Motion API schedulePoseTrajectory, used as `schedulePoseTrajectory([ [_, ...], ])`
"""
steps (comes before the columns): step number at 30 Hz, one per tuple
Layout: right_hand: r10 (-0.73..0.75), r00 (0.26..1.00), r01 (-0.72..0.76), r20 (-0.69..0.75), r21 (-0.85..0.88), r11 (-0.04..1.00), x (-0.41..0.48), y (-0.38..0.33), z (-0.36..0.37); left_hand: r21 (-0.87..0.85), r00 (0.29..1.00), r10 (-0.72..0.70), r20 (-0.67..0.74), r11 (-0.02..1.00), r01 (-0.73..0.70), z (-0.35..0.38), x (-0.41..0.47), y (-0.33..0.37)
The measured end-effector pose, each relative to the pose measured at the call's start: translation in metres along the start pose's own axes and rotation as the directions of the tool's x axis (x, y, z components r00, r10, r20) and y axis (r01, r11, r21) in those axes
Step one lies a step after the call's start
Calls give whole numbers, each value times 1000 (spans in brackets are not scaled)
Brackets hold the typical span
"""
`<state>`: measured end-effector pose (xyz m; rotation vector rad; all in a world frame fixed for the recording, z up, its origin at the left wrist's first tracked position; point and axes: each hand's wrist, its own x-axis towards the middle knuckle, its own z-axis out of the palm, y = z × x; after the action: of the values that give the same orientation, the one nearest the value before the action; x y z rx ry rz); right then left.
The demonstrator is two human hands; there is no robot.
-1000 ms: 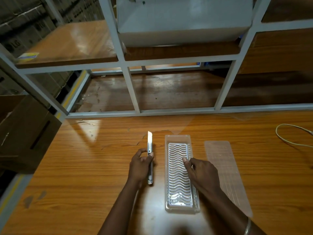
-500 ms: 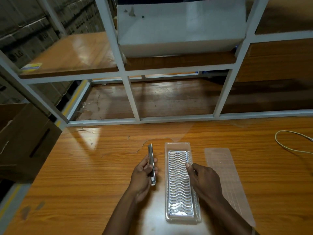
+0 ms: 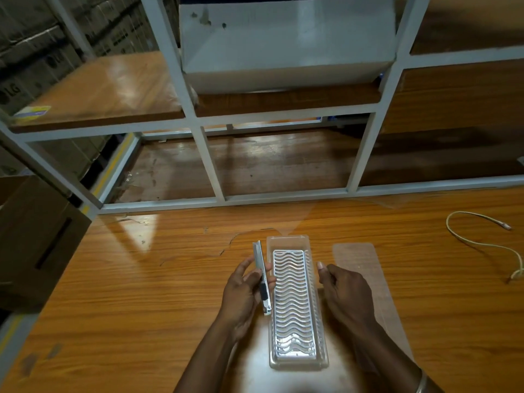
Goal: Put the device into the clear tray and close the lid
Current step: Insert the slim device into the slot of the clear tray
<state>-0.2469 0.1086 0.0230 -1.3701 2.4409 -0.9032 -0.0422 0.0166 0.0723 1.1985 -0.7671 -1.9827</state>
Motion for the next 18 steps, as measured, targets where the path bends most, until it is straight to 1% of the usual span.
schedulePoseTrajectory([
  [3,5,1000,-5,-12,-6,1000,-1,2,-3,127,1000,6,-6,992,-5,7,0,-5],
  [5,9,1000,-9,-21,-18,1000,-1,2,-6,248,1000,19,0,969,-19,14,-3,-8],
  [7,18,1000,-18,-18,-26,999,-1,3,-7,326,999,28,19,945,-32,19,-5,-11],
  [11,25,999,-25,-27,-34,999,0,5,-8,468,994,110,29,877,-110,23,0,-22],
  [12,27,999,-28,-32,-34,999,0,4,-8,530,988,150,26,836,-141,24,2,-25],
  [15,43,998,-44,-45,-27,999,0,5,-9,739,966,255,39,644,-199,28,11,-34],
  [18,61,997,-61,-55,-7,998,-1,10,-9,856,968,245,55,488,-172,37,17,-44],
])
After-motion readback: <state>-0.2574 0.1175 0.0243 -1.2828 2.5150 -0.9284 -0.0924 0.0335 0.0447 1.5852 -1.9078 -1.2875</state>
